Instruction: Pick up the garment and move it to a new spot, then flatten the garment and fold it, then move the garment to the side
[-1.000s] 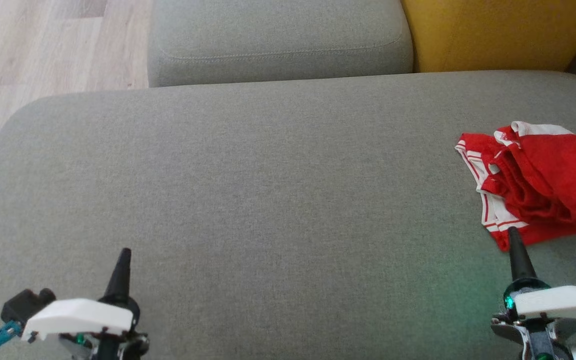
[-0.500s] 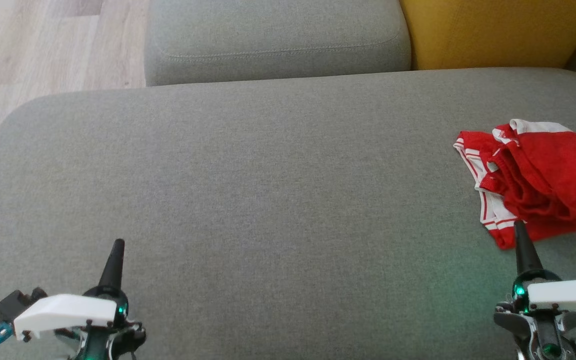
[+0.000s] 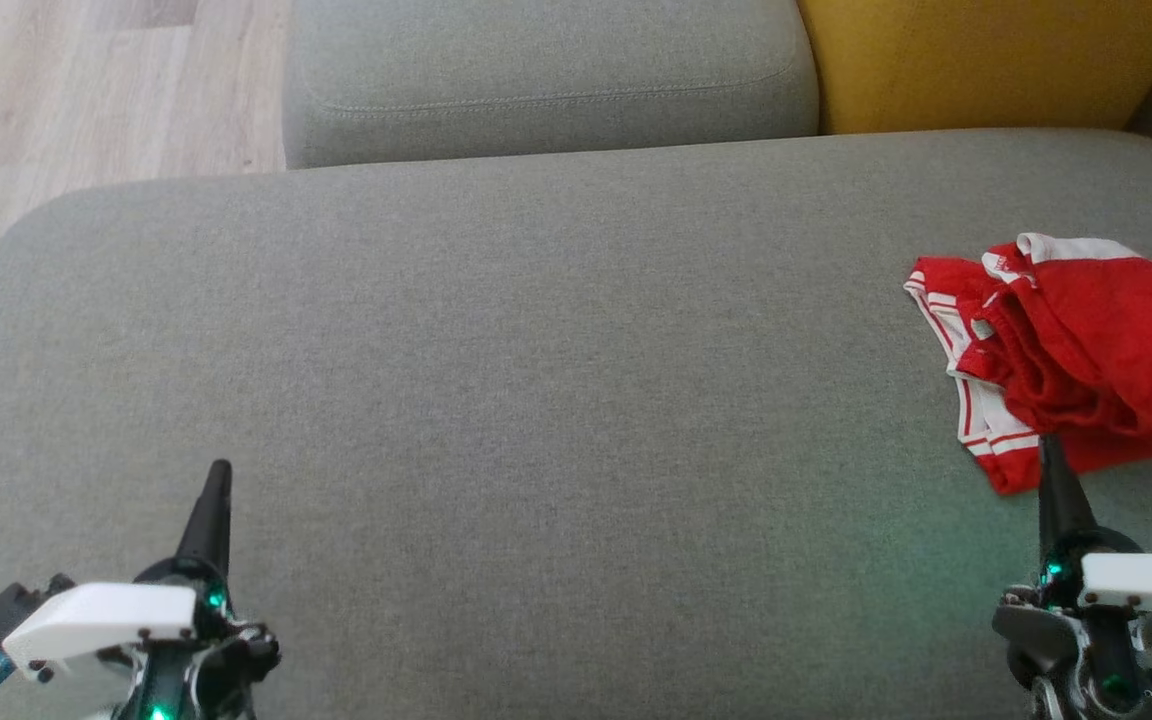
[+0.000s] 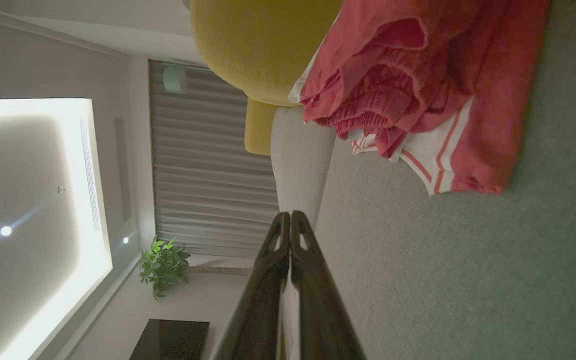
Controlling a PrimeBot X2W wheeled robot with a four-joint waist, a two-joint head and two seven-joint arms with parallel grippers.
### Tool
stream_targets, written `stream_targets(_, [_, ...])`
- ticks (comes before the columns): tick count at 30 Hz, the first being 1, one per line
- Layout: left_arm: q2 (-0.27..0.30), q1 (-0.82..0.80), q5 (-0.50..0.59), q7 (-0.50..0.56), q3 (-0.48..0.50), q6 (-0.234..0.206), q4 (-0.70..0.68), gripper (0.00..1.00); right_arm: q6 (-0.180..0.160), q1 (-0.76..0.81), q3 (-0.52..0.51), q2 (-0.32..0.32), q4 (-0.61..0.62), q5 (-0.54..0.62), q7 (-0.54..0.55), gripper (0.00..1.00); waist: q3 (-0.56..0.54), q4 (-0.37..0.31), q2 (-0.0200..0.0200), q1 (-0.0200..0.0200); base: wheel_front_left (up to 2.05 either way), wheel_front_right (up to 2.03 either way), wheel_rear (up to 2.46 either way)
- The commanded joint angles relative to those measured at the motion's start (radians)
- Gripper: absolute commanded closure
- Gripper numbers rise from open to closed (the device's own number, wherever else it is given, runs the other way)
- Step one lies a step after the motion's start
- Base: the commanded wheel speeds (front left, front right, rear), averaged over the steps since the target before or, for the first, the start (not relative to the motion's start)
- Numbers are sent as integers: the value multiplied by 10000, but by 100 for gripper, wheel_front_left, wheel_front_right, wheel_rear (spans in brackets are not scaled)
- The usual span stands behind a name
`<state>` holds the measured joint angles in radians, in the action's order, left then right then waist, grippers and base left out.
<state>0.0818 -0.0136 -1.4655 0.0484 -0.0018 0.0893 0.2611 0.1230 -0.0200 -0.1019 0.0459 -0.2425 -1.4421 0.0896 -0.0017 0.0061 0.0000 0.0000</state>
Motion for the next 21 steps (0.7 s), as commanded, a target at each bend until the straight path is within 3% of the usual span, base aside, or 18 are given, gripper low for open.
stream_targets(1, [45, -675, -232, 80, 436, 101, -271, 100, 69, -598, 147, 167, 254, -295, 57, 100, 3, -4, 0, 0, 0, 0, 0])
stream_targets(14, [-129, -920, -1626, 440, 896, 410, -169, 100, 77, -860, 47, 165, -11, -1784, 103, 100, 48, -60, 0, 0, 0, 0, 0])
stream_targets(21, [-146, -925, -1625, 461, 924, 414, -167, 100, 77, -865, 30, 154, -15, -1789, 116, 100, 49, -61, 0, 0, 0, 0, 0])
